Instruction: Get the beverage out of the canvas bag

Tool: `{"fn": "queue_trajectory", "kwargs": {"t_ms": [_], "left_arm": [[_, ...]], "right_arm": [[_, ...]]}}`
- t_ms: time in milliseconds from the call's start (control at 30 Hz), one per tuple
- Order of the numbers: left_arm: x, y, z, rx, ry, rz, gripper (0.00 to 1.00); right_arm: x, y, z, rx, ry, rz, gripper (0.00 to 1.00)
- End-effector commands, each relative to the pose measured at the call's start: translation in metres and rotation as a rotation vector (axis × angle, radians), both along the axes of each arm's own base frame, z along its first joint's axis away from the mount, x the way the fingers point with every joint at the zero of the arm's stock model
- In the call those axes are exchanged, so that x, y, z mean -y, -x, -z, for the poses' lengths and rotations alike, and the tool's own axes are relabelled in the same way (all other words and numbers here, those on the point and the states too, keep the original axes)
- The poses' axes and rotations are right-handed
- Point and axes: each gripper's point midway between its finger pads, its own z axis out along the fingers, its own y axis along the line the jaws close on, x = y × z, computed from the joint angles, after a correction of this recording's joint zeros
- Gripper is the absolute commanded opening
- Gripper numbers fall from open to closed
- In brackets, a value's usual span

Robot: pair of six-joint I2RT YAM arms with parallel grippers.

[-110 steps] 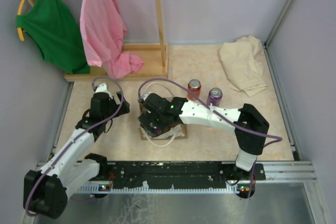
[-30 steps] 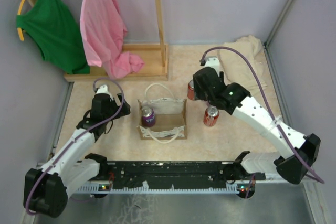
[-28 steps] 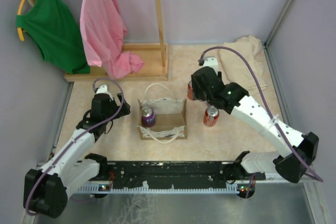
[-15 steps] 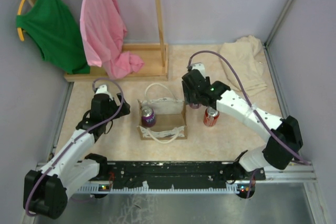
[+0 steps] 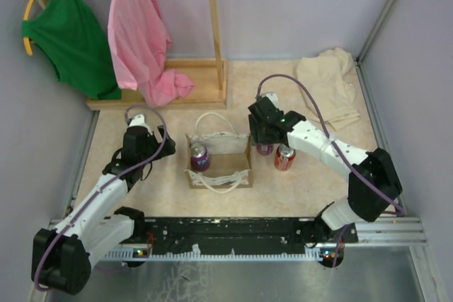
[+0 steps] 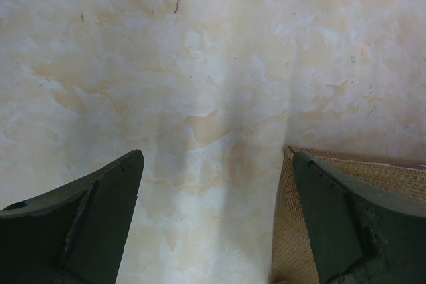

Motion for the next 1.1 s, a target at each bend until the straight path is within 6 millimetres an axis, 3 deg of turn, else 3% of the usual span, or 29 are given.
{"fn": "queue_trajectory", "kwargs": {"t_ms": [0,300,567,600,667,767,1067], "left_arm": [[0.001,-0.003,-0.004,0.017,0.003,-0.002,0.99],[0.001,-0.003,-0.005,0.019,0.004,0.000,0.99],[-0.001,-0.002,-0.004,0.015,-0.002,-0.006,0.99],[0.000,-0.002,-0.005,0.018,-0.002,-0.006,0.99],[0.000,-0.002,-0.004,0.016,-0.002,-0.005,0.99],[0.001,-0.003,-0.005,0.018,0.003,-0.002,0.99],[0.001,-0.002,-0.005,0.017,0.004,-0.002,0.99]], "right_arm": [[-0.017,-0.017,-0.011,0.079,-0.099,0.006,0.00],[-0.025,-0.017,0.009,0.051,-0.113,-0.010,0.00],[-0.021,-0.016,0.019,0.015,-0.080,0.025,0.00],[-0.019,-0.015,0.020,0.012,-0.078,0.031,0.04],[-0.017,-0.013,0.020,0.006,-0.077,0.038,0.29],[-0.016,-0.009,0.020,0.006,-0.069,0.041,0.58],[-0.019,-0.011,0.004,0.048,-0.018,0.030,0.78]]}}
